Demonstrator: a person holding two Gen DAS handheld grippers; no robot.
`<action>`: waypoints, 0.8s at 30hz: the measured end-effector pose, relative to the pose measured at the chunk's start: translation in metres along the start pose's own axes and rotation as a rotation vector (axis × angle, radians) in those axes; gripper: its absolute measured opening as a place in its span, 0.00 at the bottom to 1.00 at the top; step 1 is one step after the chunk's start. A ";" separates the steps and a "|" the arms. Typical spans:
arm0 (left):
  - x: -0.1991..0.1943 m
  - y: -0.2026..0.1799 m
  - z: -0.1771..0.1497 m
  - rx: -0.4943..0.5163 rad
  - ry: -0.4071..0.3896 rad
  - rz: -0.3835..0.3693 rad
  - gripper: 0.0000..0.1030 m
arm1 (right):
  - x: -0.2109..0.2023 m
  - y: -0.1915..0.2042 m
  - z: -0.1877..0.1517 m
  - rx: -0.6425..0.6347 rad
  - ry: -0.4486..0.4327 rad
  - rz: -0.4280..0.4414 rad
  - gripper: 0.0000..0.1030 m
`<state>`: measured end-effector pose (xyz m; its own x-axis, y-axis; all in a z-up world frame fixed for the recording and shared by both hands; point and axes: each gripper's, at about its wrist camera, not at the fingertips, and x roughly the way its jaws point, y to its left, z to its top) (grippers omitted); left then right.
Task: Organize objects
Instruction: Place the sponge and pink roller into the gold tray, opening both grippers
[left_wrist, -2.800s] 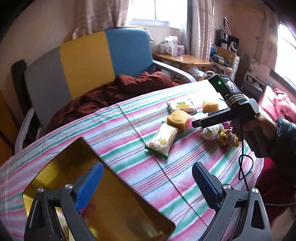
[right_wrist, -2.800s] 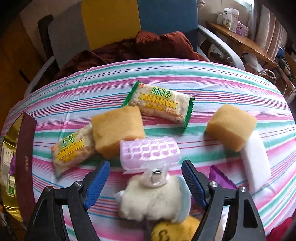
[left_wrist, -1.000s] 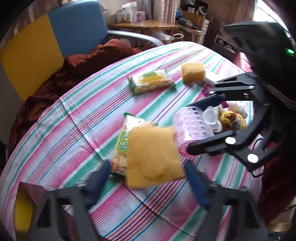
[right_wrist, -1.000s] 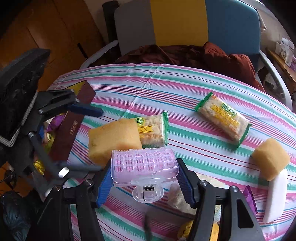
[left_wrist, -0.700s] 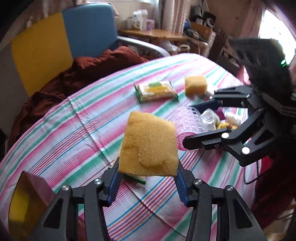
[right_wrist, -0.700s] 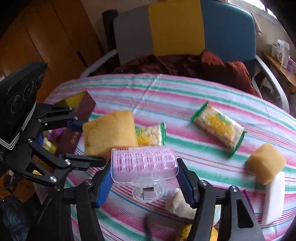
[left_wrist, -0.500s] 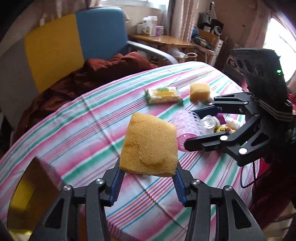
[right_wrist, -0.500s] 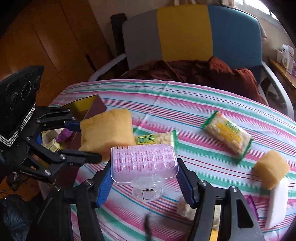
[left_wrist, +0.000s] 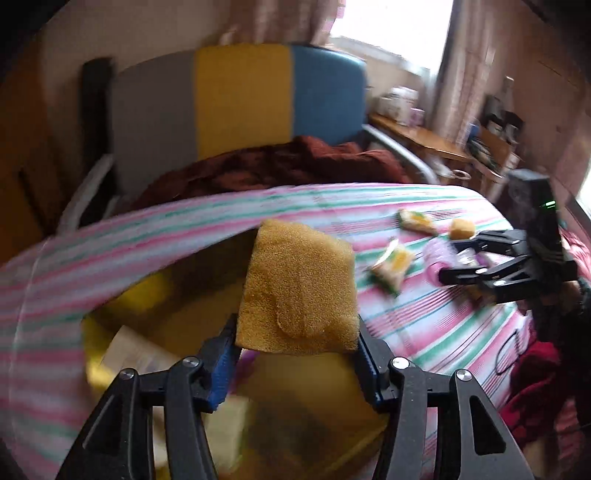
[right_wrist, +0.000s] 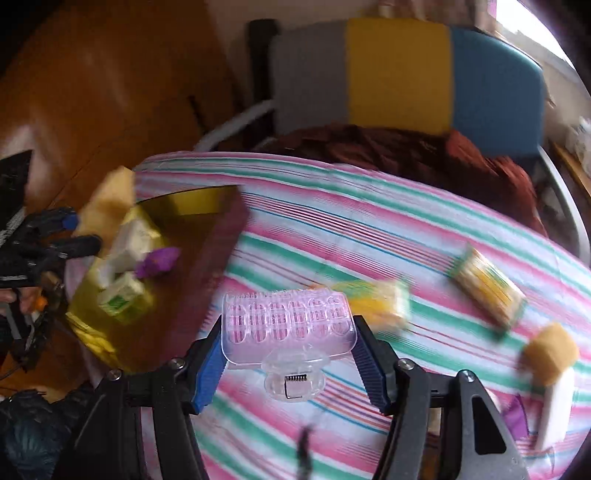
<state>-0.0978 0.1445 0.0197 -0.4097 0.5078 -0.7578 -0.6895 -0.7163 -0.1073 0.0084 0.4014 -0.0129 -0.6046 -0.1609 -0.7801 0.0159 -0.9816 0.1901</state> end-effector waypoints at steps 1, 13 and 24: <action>-0.005 0.011 -0.011 -0.030 0.004 0.018 0.55 | 0.003 0.015 0.004 -0.022 -0.001 0.016 0.62; -0.043 0.085 -0.102 -0.281 0.007 0.107 0.61 | 0.063 0.151 0.000 -0.191 0.157 0.095 0.63; -0.058 0.089 -0.130 -0.344 -0.032 0.125 0.86 | 0.079 0.167 -0.026 -0.155 0.214 0.035 0.76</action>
<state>-0.0577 -0.0109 -0.0290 -0.5001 0.4172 -0.7588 -0.3937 -0.8900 -0.2298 -0.0159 0.2217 -0.0580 -0.4193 -0.1966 -0.8863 0.1651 -0.9765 0.1385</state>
